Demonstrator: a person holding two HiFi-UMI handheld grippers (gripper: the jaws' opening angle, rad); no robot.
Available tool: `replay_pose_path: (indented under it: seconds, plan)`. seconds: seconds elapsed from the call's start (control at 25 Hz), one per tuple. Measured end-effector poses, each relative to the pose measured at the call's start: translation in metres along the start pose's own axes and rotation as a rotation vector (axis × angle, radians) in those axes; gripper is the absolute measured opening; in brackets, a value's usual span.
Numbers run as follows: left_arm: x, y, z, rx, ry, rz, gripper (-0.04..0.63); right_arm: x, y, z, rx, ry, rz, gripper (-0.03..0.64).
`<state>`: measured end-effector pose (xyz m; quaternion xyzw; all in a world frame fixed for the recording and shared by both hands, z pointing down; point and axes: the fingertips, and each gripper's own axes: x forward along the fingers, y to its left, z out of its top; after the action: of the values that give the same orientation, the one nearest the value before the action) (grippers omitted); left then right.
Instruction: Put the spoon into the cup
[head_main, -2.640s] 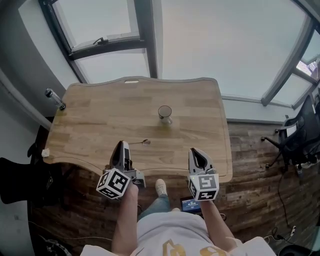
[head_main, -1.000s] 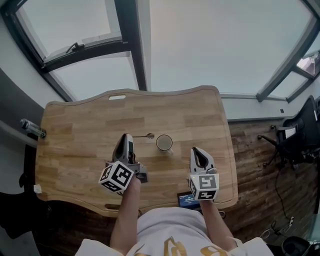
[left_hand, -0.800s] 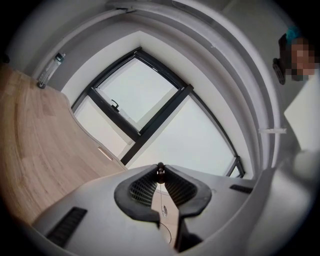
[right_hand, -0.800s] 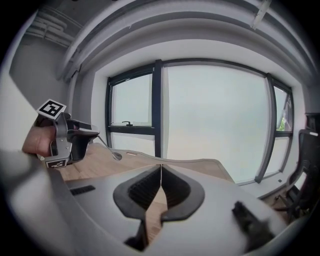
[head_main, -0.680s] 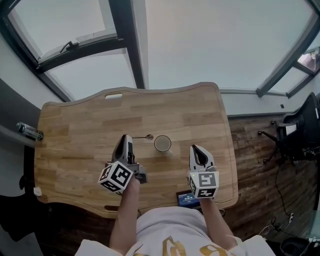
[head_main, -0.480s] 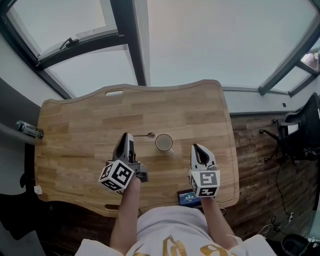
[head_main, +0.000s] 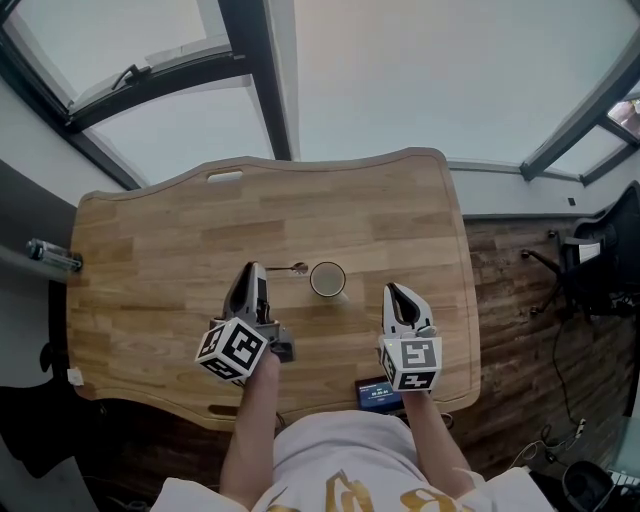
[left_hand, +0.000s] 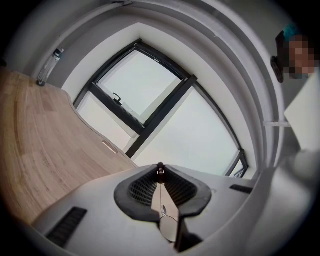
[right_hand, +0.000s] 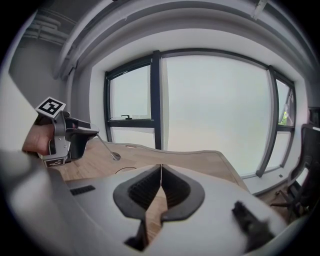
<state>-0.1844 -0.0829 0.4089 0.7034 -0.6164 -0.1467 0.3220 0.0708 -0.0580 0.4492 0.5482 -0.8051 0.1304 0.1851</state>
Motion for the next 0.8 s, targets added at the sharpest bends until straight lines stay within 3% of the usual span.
replay_pose_path:
  seconds: [0.8]
  plan:
    - [0.010,0.016,-0.027,-0.018,0.085,0.013,0.051,0.017,0.004,-0.019,0.013,0.047,0.022,0.032]
